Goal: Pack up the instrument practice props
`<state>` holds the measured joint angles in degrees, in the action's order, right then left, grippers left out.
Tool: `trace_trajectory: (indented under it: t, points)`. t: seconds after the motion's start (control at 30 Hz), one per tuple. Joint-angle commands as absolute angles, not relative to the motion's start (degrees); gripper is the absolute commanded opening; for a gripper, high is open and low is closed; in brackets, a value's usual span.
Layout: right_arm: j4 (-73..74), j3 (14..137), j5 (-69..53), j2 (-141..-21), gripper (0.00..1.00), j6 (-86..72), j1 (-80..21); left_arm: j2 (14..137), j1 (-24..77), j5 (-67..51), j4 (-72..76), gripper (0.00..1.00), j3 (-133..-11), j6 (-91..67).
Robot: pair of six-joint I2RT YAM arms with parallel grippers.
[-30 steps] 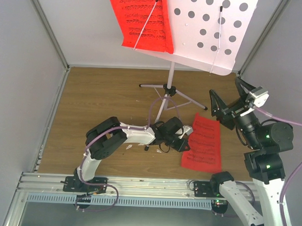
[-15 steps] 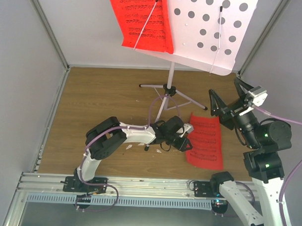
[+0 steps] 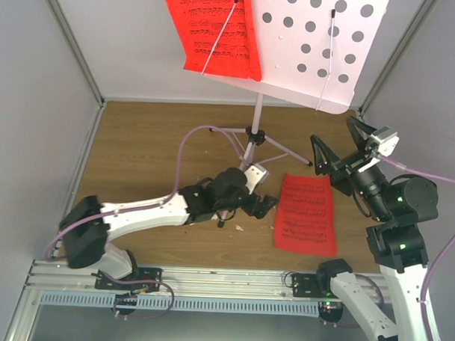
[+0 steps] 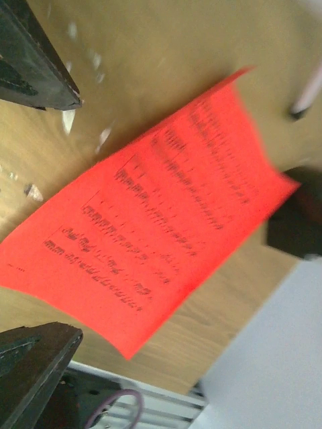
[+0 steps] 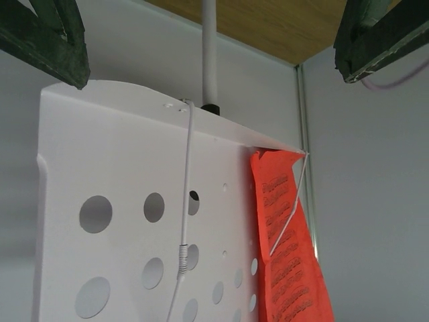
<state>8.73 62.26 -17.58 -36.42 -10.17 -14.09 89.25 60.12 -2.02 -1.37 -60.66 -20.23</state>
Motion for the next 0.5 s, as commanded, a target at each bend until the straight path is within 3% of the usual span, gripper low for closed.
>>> trace_trajectory:
  t: [0.0, 0.1, 0.17, 0.23, 0.47]
  points:
    - [10.0, 64.1, -20.8, -37.2, 1.0, -11.4, -13.8, 79.0, 59.7, 7.5, -1.3, 0.92, -55.7, -17.8]
    - [11.6, 64.1, -23.6, -38.5, 0.98, -10.7, -13.9, 70.6, 57.9, 7.4, -2.7, 0.92, -53.2, -18.4]
    - [12.7, 63.8, -23.7, -39.5, 0.86, -10.6, -13.9, 66.0, 55.5, 5.9, -4.0, 0.92, -52.8, -18.4]
    - [12.8, 62.3, -23.4, -39.9, 0.83, -11.9, -14.2, 62.7, 52.6, 3.5, -5.3, 0.95, -53.2, -17.0]
    - [12.2, 55.3, -11.5, -42.6, 0.81, -12.2, -26.7, 59.0, 33.8, -14.0, -13.8, 0.96, -61.3, -14.0]
